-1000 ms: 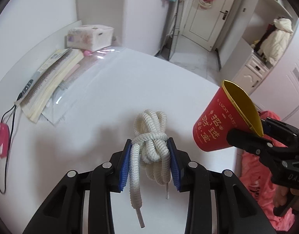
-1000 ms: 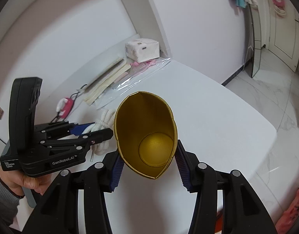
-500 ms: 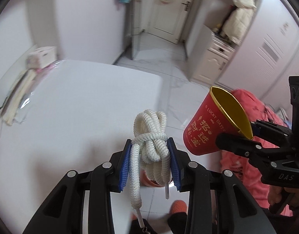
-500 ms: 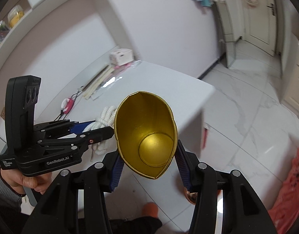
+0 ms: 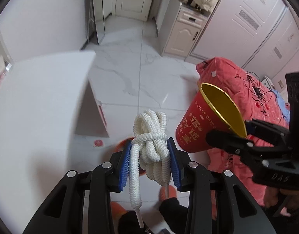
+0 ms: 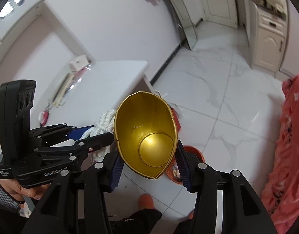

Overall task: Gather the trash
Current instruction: 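Carry the cup and rope over the orange bin with both tools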

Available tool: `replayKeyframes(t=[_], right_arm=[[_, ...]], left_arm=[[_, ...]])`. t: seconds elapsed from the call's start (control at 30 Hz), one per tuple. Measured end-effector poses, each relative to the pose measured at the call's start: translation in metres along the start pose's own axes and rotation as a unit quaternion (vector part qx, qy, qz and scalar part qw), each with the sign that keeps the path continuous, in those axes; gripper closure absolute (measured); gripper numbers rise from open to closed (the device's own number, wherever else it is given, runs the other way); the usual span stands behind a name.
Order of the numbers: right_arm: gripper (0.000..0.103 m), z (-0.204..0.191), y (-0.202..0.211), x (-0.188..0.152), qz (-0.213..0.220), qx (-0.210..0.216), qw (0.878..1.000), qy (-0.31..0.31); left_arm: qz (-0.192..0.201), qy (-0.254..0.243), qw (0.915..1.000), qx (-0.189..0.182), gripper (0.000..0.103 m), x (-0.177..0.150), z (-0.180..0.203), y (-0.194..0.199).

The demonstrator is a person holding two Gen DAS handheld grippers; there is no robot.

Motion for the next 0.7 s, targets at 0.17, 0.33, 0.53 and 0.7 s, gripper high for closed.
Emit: replayKeyframes(t=[0.17, 0.33, 0.53, 0.7], right_arm=[[0.053, 0.027, -0.037, -0.02, -0.021, -0.015, 0.999, -0.025], [0.053, 0.052, -0.077, -0.04, -0.038, -0.038, 0.998, -0.04], [0.053, 0.08, -0.108, -0.062, -0.056, -0.054, 0.996, -0.054], [0.053, 0.099, -0.132, -0.078, -0.069, -0.06, 0.994, -0.065]], left_arm=[[-0.03, 0.006, 0.9995, -0.004, 0.065, -0.014, -0.003, -0.044], [-0.062, 0.014, 0.9979, -0.01, 0.065, -0.032, -0.008, -0.095], [-0.105, 0.016, 0.9942, -0.011, 0.064, -0.055, -0.014, -0.148], [-0.128, 0.006, 0.9917, -0.012, 0.062, -0.071, -0.02, -0.177]])
Point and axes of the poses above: each gripper's, at about its wrist camera, not at the fingertips, and y roughly against the way its jaws point, z to its right, x to its top, the point moved 6 cm from there along -y, roughly the way its jaws point, and after that the axes turned 10 degrees about z, right-handed, at the moved point
